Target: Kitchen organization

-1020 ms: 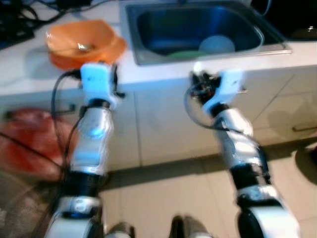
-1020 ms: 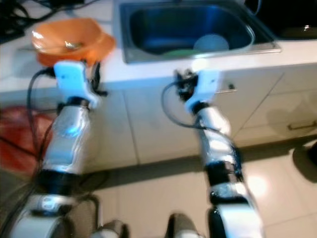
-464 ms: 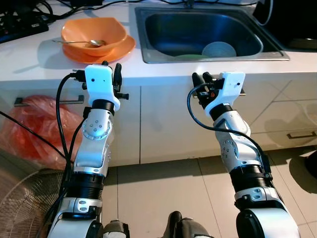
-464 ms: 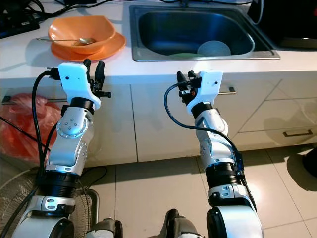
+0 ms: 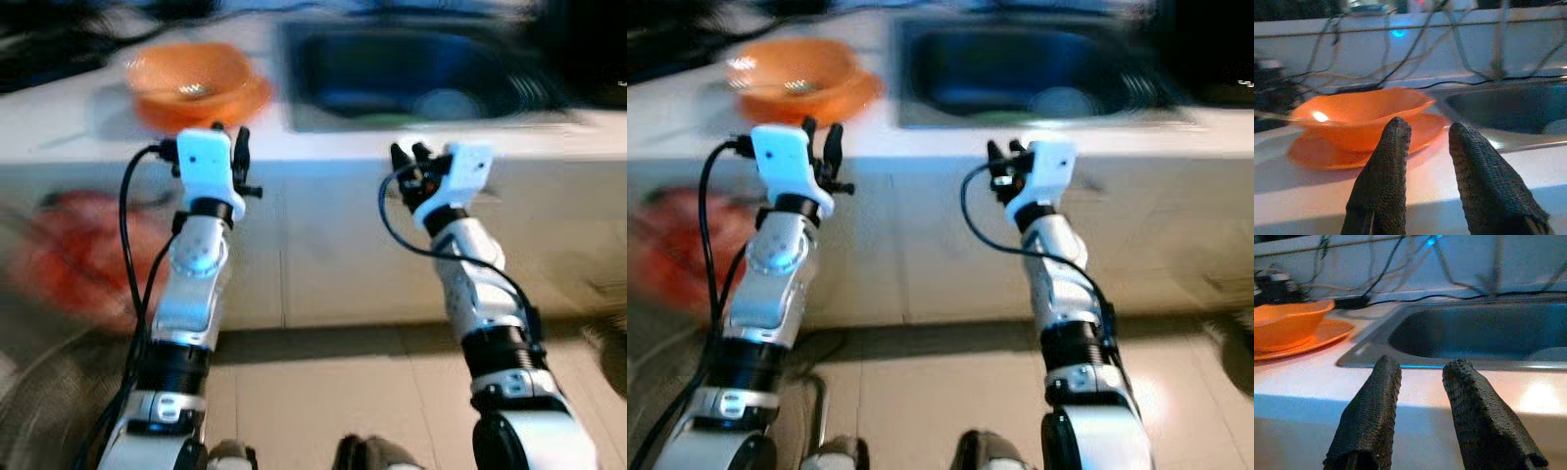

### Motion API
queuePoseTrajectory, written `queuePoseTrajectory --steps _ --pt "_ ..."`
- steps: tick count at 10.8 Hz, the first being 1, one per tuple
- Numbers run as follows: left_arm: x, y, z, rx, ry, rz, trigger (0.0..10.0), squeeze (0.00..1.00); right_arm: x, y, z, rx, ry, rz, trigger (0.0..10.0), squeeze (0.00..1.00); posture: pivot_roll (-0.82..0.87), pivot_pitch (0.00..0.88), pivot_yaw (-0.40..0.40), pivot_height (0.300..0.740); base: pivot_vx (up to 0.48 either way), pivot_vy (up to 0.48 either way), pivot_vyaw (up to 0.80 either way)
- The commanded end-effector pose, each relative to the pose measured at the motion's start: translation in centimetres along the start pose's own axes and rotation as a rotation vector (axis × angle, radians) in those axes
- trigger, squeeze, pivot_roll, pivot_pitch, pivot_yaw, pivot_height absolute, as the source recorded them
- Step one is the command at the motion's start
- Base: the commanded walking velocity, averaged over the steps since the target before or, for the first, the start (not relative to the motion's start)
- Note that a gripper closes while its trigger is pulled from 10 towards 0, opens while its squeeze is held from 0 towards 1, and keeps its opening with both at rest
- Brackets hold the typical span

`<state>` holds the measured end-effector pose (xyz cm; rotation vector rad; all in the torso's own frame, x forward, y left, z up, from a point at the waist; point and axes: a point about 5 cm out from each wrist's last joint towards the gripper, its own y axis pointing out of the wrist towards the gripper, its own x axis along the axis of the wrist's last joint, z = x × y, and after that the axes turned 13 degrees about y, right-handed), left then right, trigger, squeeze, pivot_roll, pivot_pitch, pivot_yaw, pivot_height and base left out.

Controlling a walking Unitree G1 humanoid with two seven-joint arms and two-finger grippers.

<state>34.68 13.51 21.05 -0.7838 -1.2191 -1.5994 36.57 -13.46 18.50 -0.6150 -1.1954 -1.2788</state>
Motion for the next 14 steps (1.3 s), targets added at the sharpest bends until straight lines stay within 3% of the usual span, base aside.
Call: queuePoseTrajectory --steps 1,14 --pt "0.06 -0.04 0.25 0.000 0.008 -0.006 10.0 0.00 -0.12 0.16 0.39 0.006 0.014 0.004 10.0 0.00 0.07 0.153 -0.048 0.723 0.289 0.000 0.00" --pt "0.59 0.10 0.09 -0.006 0.013 -0.031 10.0 0.00 -0.11 0.33 0.45 0.009 0.018 0.004 10.0 0.00 0.08 0.146 -0.049 0.723 0.302 0.000 0.00"
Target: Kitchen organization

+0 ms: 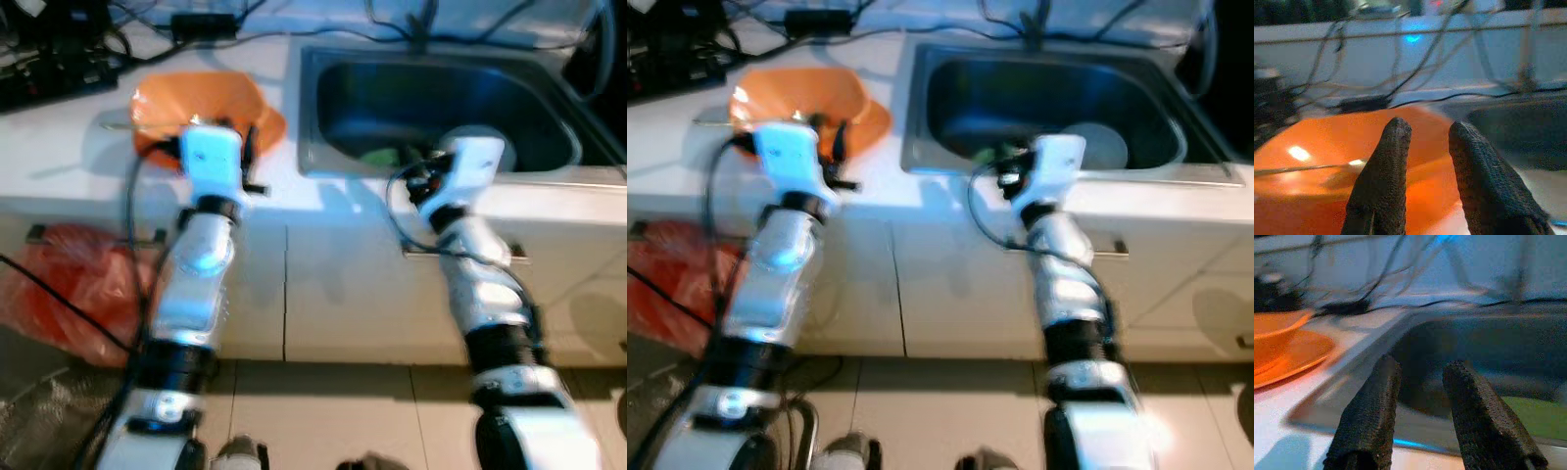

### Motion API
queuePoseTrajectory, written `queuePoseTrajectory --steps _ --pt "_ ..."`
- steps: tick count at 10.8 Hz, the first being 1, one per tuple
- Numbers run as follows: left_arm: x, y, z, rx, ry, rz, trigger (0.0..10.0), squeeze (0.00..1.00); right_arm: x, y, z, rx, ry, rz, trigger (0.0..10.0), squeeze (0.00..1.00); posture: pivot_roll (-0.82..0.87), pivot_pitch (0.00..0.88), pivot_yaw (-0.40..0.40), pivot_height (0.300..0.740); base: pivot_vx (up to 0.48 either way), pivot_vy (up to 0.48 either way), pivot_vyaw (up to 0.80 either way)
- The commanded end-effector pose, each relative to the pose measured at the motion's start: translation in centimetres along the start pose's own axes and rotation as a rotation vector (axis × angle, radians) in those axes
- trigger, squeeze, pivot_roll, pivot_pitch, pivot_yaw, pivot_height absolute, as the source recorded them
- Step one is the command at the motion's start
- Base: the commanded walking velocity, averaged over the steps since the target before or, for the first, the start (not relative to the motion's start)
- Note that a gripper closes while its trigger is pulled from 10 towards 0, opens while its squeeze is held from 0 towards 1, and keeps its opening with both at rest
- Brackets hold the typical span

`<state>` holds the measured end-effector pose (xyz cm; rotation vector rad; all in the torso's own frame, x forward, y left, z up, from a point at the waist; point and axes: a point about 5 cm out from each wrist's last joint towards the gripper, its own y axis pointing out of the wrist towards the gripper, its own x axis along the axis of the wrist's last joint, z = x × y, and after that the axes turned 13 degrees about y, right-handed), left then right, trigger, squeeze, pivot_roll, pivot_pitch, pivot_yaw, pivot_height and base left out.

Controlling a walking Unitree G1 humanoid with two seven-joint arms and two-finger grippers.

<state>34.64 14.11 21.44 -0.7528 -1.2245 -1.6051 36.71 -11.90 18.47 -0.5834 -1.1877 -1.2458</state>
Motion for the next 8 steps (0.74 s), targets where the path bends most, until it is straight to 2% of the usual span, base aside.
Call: queuePoseTrajectory --steps 1,8 --pt "0.45 0.09 -0.55 -0.016 -0.004 -0.017 10.0 0.00 0.58 -0.18 -0.85 -0.023 -0.005 -0.014 10.0 0.00 0.08 0.147 -0.049 0.723 0.315 0.000 0.00" --pt "0.89 0.19 -0.41 -0.009 0.000 -0.035 10.0 0.00 0.62 -0.18 -0.87 -0.019 -0.011 -0.017 10.0 0.00 0.08 0.147 -0.051 0.723 0.336 0.000 0.00"
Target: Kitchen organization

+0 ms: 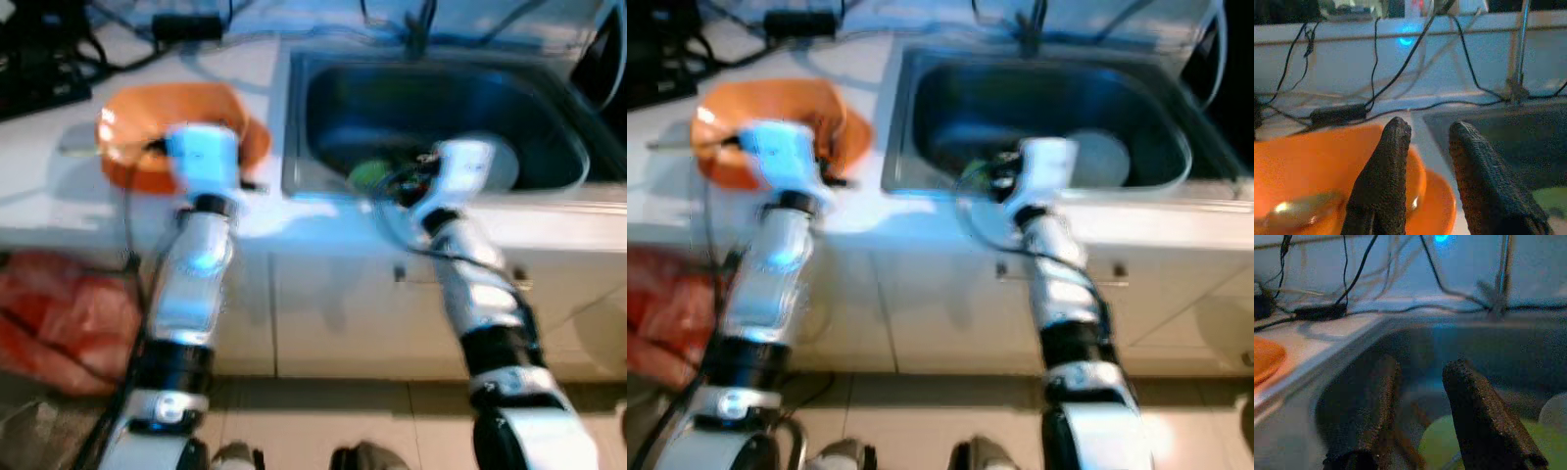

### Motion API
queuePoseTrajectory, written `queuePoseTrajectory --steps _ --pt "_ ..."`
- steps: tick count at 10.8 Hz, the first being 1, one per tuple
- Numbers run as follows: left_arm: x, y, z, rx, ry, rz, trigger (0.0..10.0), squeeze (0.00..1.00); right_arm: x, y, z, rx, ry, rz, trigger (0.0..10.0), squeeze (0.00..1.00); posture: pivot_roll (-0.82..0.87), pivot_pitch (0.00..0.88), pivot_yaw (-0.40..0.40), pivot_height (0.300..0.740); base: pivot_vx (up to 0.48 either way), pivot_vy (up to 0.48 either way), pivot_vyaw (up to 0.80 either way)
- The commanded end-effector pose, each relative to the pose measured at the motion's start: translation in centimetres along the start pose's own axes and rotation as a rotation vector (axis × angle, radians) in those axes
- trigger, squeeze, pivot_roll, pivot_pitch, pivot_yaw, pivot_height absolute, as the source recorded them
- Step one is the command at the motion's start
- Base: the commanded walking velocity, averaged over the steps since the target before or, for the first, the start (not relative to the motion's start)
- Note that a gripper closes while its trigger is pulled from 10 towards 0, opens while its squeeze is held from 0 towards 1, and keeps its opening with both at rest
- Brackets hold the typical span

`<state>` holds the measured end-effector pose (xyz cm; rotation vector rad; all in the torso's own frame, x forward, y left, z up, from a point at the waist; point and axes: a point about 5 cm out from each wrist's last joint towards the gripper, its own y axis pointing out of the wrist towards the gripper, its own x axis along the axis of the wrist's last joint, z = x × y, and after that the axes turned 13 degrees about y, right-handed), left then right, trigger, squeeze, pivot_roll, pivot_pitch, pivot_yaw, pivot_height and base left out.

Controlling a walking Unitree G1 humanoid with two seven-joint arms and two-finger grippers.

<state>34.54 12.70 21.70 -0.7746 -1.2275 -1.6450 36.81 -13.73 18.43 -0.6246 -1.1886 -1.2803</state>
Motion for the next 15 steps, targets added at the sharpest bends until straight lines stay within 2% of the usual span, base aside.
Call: queuePoseTrajectory --steps 1,11,13,14,15 --pt "0.2 0.1 0.9 0.022 0.018 -0.011 10.0 0.00 -0.1 0.2 0.8 0.023 0.013 -0.005 10.0 0.00 0.08 0.147 -0.051 0.723 0.334 0.000 0.00" --pt "0.7 0.2 0.8 0.014 0.033 -0.036 10.0 0.00 -0.1 0.3 0.8 0.022 0.015 -0.009 10.0 0.00 0.08 0.141 -0.048 0.723 0.321 0.000 0.00" --pt "1.3 0.3 0.4 -0.010 0.027 -0.073 10.0 0.00 -0.1 0.3 0.9 0.022 0.018 -0.010 10.0 0.00 0.08 0.137 -0.048 0.723 0.000 0.000 0.00" --pt "2.2 0.5 0.4 -0.008 0.000 -0.105 10.0 0.00 -0.1 0.3 0.9 0.022 0.019 -0.010 10.0 0.00 0.08 0.136 -0.049 0.723 0.000 0.000 0.00" --pt "3.9 1.0 1.1 0.018 -0.034 -0.161 10.0 0.00 0.0 0.4 0.8 0.020 0.019 -0.012 10.0 0.00 0.08 0.136 -0.049 0.723 0.000 0.000 0.00"
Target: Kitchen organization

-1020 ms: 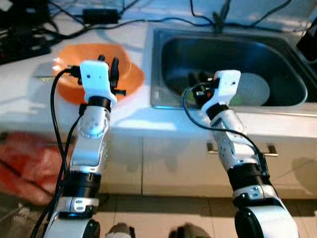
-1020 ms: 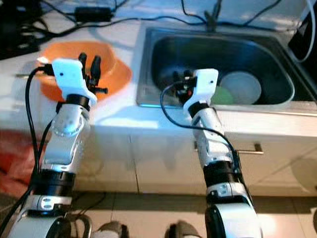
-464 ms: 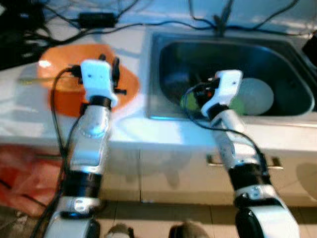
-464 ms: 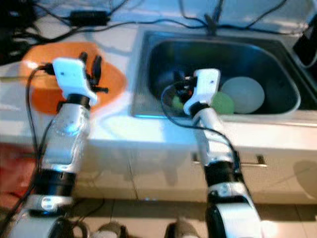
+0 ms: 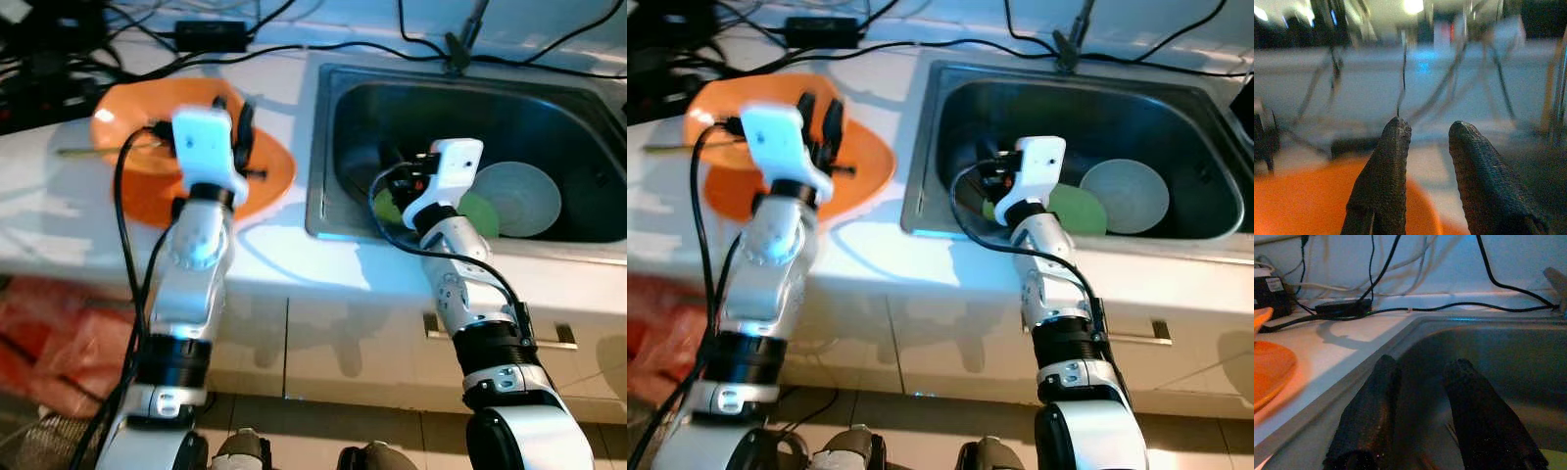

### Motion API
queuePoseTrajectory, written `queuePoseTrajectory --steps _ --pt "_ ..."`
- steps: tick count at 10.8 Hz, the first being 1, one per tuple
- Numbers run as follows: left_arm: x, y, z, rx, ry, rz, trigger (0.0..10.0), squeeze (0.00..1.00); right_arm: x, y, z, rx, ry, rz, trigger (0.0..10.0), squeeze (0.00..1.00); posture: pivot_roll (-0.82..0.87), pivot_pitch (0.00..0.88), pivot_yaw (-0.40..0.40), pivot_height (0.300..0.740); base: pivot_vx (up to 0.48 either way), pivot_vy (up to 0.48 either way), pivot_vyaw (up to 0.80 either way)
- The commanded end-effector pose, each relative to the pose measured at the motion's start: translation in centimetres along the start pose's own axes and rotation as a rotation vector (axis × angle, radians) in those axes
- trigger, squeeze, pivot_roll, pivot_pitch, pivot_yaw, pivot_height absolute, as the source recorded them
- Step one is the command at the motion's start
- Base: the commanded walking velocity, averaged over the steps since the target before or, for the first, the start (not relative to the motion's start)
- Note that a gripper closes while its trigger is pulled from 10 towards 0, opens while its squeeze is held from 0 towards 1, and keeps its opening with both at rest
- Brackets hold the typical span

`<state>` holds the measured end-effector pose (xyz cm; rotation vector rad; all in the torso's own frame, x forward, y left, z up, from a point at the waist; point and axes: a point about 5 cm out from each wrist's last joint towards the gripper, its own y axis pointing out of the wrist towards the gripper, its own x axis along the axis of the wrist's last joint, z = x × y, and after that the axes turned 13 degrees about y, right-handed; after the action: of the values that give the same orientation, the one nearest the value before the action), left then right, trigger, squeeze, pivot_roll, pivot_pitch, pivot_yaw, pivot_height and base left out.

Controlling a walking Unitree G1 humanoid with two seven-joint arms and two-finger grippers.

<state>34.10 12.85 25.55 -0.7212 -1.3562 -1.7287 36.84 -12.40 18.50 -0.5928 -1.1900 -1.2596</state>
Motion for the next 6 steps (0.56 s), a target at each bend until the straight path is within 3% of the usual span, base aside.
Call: queuePoseTrajectory --steps 1,4,5,6 --pt "2.7 0.9 0.9 0.028 -0.029 -0.100 10.0 0.00 0.5 0.0 -0.4 -0.012 0.003 -0.017 10.0 0.00 0.09 0.137 -0.050 0.723 0.000 0.000 0.00" --pt "6.7 1.4 3.6 0.045 -0.219 -0.231 10.0 0.00 0.2 0.0 -0.3 -0.013 0.008 -0.014 10.0 0.00 0.10 0.141 -0.050 0.723 0.000 0.000 0.00" --pt "5.7 0.7 6.7 0.106 -0.250 -0.200 10.0 0.00 0.2 0.0 -0.4 -0.015 0.011 -0.012 10.0 0.00 0.10 0.140 -0.050 0.723 0.000 0.000 0.00" --pt "4.5 0.2 7.8 0.141 -0.263 -0.155 10.0 0.00 0.1 0.1 -0.3 -0.014 0.011 -0.012 10.0 0.00 0.10 0.140 -0.050 0.723 0.000 0.000 0.00"
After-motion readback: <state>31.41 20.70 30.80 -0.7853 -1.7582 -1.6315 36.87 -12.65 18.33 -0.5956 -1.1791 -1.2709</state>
